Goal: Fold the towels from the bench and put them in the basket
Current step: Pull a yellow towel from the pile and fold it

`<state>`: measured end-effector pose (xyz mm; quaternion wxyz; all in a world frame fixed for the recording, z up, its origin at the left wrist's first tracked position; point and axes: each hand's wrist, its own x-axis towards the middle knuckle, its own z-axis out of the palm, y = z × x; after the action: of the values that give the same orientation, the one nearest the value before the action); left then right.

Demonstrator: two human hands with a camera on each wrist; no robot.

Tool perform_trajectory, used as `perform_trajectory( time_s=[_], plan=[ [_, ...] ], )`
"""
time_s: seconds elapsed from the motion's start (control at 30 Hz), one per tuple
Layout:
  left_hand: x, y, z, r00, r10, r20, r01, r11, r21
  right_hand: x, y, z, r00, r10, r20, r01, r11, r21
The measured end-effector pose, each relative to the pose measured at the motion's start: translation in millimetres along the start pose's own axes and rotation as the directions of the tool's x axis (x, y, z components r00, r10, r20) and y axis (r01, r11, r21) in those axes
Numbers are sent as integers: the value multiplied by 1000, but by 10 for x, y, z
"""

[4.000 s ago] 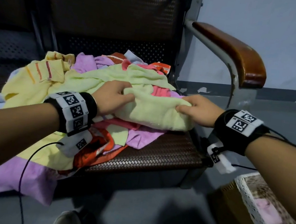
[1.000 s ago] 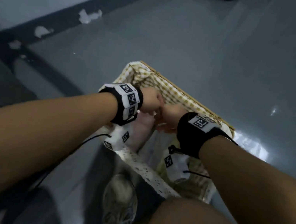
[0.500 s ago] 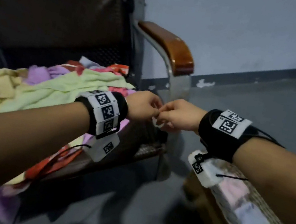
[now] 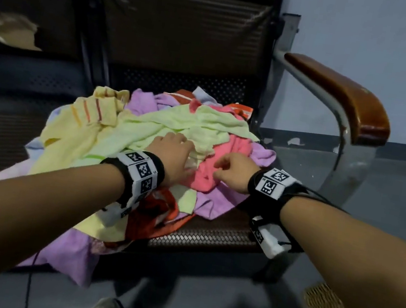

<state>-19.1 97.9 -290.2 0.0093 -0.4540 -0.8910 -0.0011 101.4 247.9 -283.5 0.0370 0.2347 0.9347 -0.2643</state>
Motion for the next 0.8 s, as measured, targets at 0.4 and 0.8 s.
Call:
perform_trajectory(
  time_s=[0.4, 0.8],
  plan=[
    [87, -266, -121, 988, -147, 37, 150, 902, -404, 338, -185, 107, 966, -197, -168, 160, 965, -208],
    [-115, -218, -331, 988, -109, -105, 53, 897, -440, 87, -393, -396, 841, -233, -488, 328, 937, 118]
  ],
)
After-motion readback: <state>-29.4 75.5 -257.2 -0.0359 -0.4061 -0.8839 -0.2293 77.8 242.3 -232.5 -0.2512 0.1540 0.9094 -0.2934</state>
